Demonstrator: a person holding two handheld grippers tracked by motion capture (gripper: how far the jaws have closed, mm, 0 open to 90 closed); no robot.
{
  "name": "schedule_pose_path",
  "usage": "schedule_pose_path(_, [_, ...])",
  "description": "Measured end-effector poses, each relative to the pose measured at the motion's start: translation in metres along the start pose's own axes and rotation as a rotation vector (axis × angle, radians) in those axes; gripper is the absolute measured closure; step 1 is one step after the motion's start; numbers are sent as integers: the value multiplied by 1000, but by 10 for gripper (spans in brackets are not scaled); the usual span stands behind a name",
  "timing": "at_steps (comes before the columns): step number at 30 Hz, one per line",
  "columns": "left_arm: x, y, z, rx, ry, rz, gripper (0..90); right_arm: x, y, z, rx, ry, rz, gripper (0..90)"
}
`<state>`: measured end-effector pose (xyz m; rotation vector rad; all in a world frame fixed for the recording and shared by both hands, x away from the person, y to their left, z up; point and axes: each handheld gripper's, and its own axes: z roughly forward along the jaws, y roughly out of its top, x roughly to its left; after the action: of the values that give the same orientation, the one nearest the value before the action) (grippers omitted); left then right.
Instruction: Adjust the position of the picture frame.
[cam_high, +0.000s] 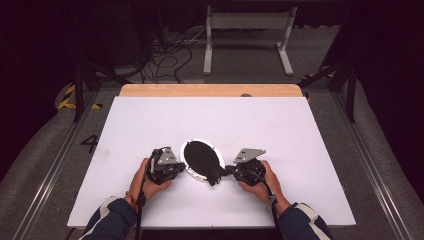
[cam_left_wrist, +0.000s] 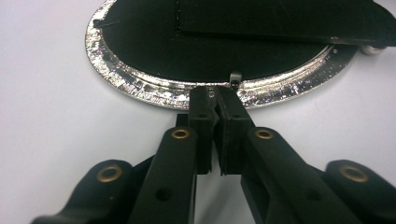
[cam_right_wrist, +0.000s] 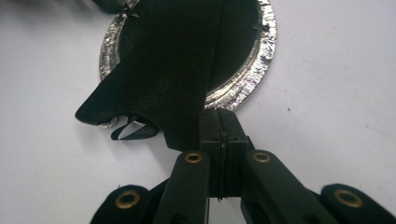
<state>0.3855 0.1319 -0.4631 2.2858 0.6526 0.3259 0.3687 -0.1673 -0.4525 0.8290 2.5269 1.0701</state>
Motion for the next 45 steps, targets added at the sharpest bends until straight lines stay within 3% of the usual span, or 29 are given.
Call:
schedule_pose_path(2, [2,2,2,-3,-11,-11,871,1,-3,-3,0,-3,3,900])
schedule_pose_path(6, [3,6,6,-3,-13,7,874,3,-8,-6,5,-12,14,900])
schedule_pose_path(17, [5,22,22,-8,-38,12,884,10,-20,-16,8,-37,37,900])
schedule_pose_path(21, [4,29,29,-13,-58,19,886,9,-24,-19,8,-47,47,900])
schedule_pose_path(25, [1,37,35,-9,-51,44,889,7,-26,-22,8,-51,55,900])
schedule_pose_path(29, [2,38,37,-15,-64,29,883,6,-27,-23,8,-44,58,900])
schedule_pose_path(45, [2,47,46,-18,-36,31,849,8,-30,-26,10,-46,68,900])
